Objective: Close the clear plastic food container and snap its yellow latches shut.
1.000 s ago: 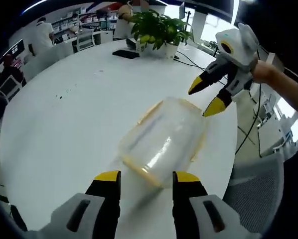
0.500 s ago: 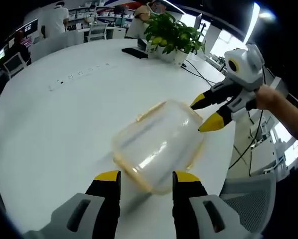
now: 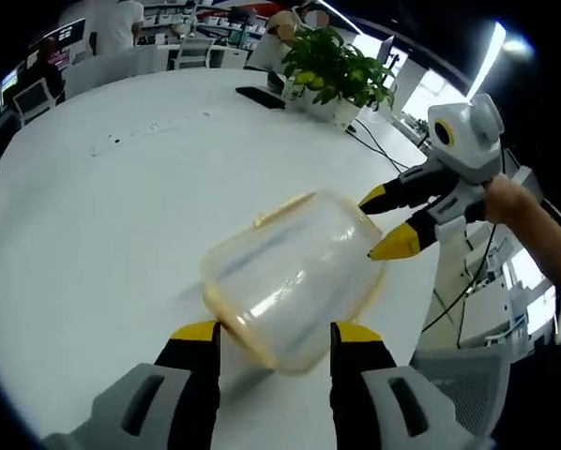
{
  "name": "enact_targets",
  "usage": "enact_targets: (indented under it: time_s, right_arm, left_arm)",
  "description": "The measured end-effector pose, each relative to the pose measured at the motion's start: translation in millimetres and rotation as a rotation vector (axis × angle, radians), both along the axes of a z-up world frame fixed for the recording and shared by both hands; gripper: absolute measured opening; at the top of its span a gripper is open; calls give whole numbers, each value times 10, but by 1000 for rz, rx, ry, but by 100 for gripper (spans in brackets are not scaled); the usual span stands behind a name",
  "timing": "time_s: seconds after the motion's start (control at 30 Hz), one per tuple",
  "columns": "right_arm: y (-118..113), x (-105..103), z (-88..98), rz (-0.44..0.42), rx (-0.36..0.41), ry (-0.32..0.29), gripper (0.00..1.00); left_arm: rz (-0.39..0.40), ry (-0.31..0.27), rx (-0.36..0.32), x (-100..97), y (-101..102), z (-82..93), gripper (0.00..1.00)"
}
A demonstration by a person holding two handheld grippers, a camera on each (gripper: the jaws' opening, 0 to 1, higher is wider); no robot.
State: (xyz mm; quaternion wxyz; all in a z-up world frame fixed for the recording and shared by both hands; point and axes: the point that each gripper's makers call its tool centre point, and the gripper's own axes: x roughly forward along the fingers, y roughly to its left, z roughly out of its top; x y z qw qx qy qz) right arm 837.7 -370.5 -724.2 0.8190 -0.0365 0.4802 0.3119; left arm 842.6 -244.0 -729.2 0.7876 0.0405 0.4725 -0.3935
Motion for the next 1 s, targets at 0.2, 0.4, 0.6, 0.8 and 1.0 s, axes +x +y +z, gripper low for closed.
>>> enact_targets:
  time_s: [0.2,0.4,0.6,0.8,1.0]
  right_arm:
    - [14,-9,7,-6,24,35,36]
    - [23,9,-1,-30,14,38,36]
    - [26,14,-7,-48,21,30,36]
    - [26,14,-9,-67,23,29,37]
    - [66,-13,-11,-74,24,33,37]
  left_arm:
    - [-1,19,4,2,-25,5,41]
    - [17,33,20,-3,-35,9,40]
    - [25,29,13,-19,-53,7,40]
    - [29,24,5,-37,-72,-3,41]
    - [24,29,4,-50,-33,-6,41]
